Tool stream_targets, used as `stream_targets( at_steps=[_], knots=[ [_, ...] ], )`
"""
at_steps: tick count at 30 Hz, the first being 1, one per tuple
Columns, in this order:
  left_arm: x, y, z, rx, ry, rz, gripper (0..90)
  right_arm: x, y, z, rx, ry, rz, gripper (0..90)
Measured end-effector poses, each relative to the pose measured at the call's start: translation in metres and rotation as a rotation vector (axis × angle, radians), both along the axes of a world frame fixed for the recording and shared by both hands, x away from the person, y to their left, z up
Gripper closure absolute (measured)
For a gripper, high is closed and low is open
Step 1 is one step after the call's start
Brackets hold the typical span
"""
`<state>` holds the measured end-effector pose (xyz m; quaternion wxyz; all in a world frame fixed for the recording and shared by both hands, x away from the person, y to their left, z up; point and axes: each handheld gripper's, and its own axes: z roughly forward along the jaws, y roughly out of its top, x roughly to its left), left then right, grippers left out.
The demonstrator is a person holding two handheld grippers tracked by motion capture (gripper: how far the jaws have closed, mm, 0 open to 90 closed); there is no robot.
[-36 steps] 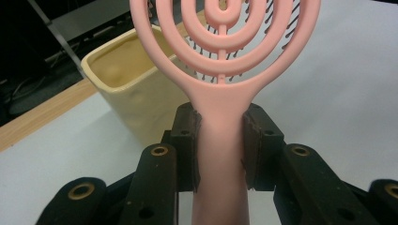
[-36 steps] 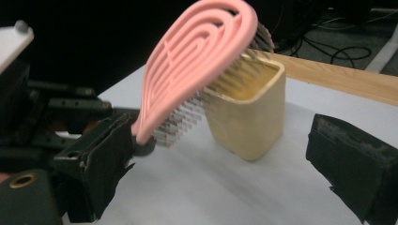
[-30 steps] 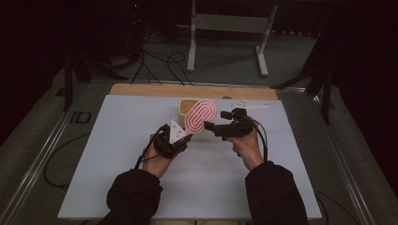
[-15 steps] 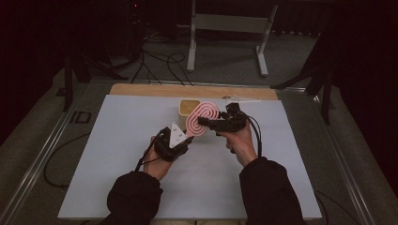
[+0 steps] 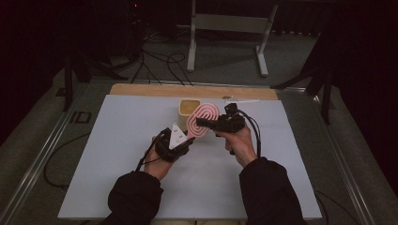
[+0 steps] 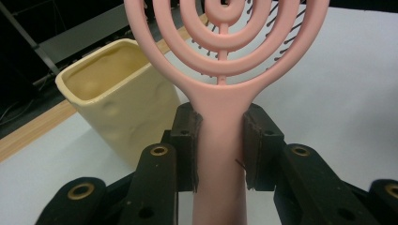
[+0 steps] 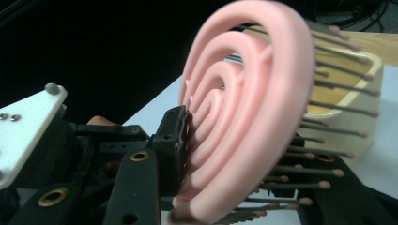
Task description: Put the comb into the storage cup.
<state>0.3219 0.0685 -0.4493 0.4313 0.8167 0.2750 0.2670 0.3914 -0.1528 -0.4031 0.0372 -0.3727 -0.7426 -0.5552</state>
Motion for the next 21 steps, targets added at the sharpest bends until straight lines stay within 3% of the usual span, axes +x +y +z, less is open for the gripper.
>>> stream_targets(
  at_steps=[7, 18, 21],
  knots=[
    [0.002, 0.001, 0.0, -0.016, 0.011, -0.002, 69.6, -0.003, 0.004, 0.002, 0.043, 0.014, 0.021, 62.8],
    [0.003, 0.005, 0.0, -0.036, 0.027, -0.01, 68.6, -0.004, 0.01, 0.004, 0.05, 0.003, 0.007, 63.2],
    [0.002, 0.005, 0.0, -0.056, 0.035, -0.016, 61.9, -0.004, 0.011, 0.006, 0.046, -0.009, 0.001, 63.5]
  ],
)
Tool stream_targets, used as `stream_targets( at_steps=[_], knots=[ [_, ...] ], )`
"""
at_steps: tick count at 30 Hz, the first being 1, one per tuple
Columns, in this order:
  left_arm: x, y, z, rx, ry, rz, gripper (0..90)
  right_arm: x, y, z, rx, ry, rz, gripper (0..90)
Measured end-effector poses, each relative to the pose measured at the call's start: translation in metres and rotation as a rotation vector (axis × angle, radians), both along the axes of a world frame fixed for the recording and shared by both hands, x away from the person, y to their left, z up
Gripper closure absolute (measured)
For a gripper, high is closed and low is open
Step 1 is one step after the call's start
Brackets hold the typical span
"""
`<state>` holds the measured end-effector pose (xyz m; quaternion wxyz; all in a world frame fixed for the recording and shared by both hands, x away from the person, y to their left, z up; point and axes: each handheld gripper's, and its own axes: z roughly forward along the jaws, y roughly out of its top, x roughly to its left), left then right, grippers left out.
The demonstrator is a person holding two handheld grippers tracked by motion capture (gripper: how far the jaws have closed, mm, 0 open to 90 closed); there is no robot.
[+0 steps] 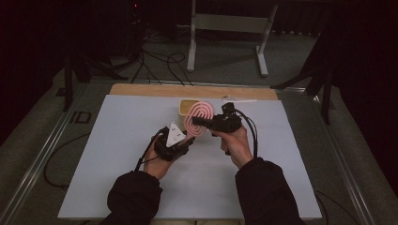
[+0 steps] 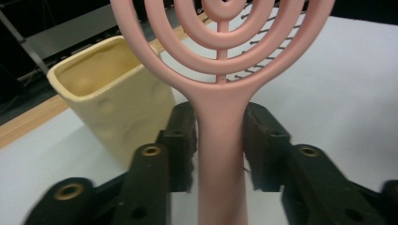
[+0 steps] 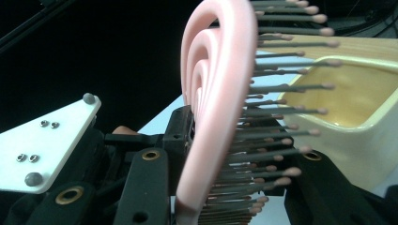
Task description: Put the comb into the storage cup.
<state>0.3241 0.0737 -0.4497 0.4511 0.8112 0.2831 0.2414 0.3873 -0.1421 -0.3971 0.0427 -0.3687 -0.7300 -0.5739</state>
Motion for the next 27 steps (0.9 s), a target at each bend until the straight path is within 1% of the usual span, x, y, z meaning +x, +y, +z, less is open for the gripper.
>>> stream_targets(
  at_steps=[2, 4, 7, 8, 10, 12, 15, 18, 20, 21, 24, 27],
  knots=[
    [-0.001, 0.002, 0.0, -0.004, -0.001, 0.007, 58.9, 0.0, 0.0, 0.001, -0.004, -0.003, -0.006, 63.6],
    [-0.001, 0.004, -0.001, -0.033, 0.006, 0.012, 52.8, 0.0, 0.0, 0.001, -0.004, -0.006, -0.012, 63.6],
    [-0.001, 0.009, -0.002, -0.063, 0.03, 0.027, 40.1, 0.0, -0.001, 0.002, -0.008, -0.013, -0.019, 63.6],
    [-0.001, 0.01, -0.003, -0.073, 0.033, 0.039, 35.0, -0.001, -0.002, 0.002, -0.011, -0.013, -0.021, 63.6],
    [-0.003, 0.014, -0.004, -0.078, 0.033, 0.059, 25.3, -0.001, -0.002, 0.002, -0.016, -0.015, -0.02, 63.6],
    [-0.004, 0.02, -0.005, -0.075, 0.044, 0.082, 17.3, -0.001, -0.002, 0.002, -0.023, -0.02, -0.021, 63.6],
    [-0.007, 0.031, -0.003, -0.063, 0.053, 0.103, 13.7, -0.002, -0.003, 0.003, -0.034, -0.029, -0.022, 63.6],
    [-0.011, 0.043, -0.003, -0.063, 0.054, 0.12, 7.6, -0.002, -0.004, 0.003, -0.035, -0.029, -0.026, 63.6],
    [-0.013, 0.052, -0.003, -0.055, 0.06, 0.13, 1.8, -0.002, -0.004, 0.003, -0.037, -0.031, -0.029, 63.6],
    [-0.015, 0.057, -0.004, -0.059, 0.061, 0.133, 0.5, -0.002, -0.004, 0.003, -0.039, -0.032, -0.031, 63.6],
    [-0.02, 0.073, -0.007, -0.079, 0.055, 0.162, 0.1, -0.002, -0.003, 0.003, -0.041, -0.033, -0.031, 63.6],
    [-0.024, 0.088, -0.011, -0.091, 0.063, 0.181, 0.1, -0.002, -0.002, 0.003, -0.045, -0.034, -0.033, 63.6]
  ],
)
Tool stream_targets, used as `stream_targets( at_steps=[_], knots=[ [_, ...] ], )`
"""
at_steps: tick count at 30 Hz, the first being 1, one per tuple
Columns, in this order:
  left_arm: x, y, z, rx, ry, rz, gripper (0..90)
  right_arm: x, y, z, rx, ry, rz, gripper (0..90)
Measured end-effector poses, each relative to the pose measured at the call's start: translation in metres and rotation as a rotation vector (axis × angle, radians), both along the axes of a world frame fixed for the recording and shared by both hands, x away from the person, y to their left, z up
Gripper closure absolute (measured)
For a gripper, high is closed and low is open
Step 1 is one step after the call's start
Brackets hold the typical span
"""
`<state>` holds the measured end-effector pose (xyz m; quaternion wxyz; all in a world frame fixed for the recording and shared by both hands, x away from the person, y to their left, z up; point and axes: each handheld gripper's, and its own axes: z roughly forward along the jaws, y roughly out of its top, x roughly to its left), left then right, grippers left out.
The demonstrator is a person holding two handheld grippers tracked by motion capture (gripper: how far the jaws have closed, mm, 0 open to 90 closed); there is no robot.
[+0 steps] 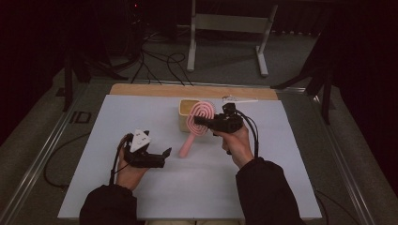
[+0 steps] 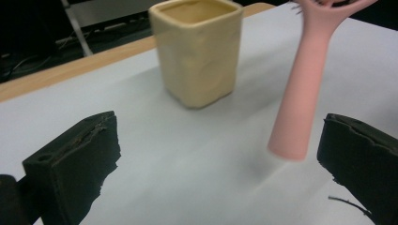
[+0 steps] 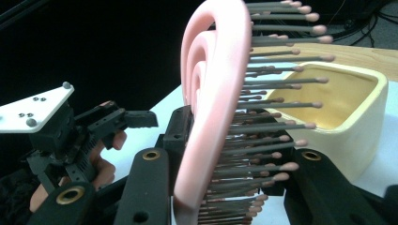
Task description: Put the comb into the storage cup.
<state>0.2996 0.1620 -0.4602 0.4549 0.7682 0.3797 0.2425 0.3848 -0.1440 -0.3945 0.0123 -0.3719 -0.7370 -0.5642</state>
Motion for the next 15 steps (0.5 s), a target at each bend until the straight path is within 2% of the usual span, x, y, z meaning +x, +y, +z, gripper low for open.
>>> stream_targets(
  at_steps=[3, 4, 5, 7, 10, 11, 15],
  knots=[
    [-0.006, 0.016, -0.005, -0.022, -0.004, 0.015, 0.1, 0.0, 0.0, 0.0, -0.003, 0.0, -0.003, 63.6],
    [-0.006, 0.016, -0.005, -0.022, -0.004, 0.015, 0.0, 0.0, 0.0, 0.0, -0.003, 0.0, -0.003, 63.6],
    [-0.013, 0.028, -0.009, -0.046, -0.012, 0.017, 0.1, 0.0, 0.0, 0.0, -0.005, -0.001, -0.005, 63.6],
    [-0.02, 0.035, -0.014, -0.058, -0.016, 0.023, 0.1, 0.0, 0.0, 0.0, -0.005, -0.002, -0.008, 63.6],
    [-0.024, 0.038, -0.017, -0.052, -0.018, 0.024, 0.1, 0.001, 0.0, 0.0, -0.006, -0.003, -0.009, 63.6],
    [-0.032, 0.046, -0.022, -0.034, -0.034, 0.034, 0.1, 0.0, 0.0, 0.0, -0.007, -0.003, -0.01, 63.5],
    [-0.041, 0.057, -0.026, -0.032, -0.056, 0.058, 0.1, 0.0, 0.0, 0.001, -0.006, -0.003, -0.016, 63.6]
  ],
)
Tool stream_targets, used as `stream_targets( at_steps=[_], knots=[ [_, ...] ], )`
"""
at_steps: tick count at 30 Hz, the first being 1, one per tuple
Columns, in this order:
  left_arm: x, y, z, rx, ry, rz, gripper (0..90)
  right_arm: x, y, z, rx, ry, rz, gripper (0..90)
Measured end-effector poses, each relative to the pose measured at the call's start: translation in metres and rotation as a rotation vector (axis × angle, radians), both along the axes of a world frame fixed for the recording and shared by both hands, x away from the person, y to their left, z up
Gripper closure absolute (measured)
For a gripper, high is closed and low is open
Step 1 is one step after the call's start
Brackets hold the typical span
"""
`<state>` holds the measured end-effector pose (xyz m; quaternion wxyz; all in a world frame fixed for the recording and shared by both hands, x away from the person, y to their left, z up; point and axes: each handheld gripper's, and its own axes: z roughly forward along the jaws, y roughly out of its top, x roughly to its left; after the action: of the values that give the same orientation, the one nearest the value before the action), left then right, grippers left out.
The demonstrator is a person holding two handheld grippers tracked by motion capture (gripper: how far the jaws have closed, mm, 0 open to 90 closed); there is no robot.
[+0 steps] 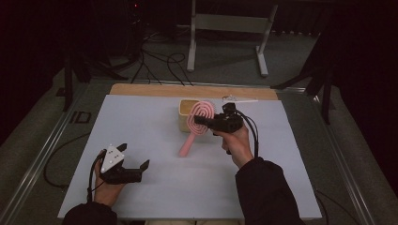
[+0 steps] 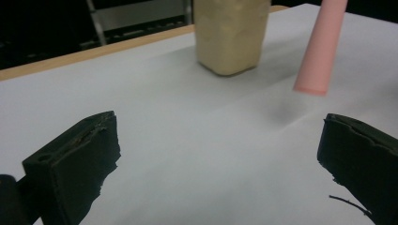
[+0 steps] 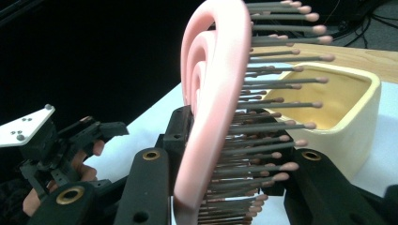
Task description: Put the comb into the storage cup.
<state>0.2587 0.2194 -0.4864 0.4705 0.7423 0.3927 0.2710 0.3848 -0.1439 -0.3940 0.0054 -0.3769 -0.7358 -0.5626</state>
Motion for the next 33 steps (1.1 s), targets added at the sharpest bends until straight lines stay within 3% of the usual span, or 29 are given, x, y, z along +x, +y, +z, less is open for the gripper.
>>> stream_targets(
  at_steps=[4, 9, 33],
  knots=[
    [-0.005, 0.009, -0.003, -0.011, 0.003, 0.026, 0.1, 0.001, 0.0, 0.0, 0.001, -0.004, -0.009, 63.6],
    [-0.007, 0.019, -0.005, -0.058, -0.002, 0.072, 0.1, 0.001, 0.002, 0.0, 0.002, -0.005, -0.013, 63.6],
    [-0.004, 0.017, -0.014, -0.02, 0.019, 0.127, 0.1, 0.011, 0.001, 0.004, 0.025, 0.011, -0.04, 63.5]
  ],
)
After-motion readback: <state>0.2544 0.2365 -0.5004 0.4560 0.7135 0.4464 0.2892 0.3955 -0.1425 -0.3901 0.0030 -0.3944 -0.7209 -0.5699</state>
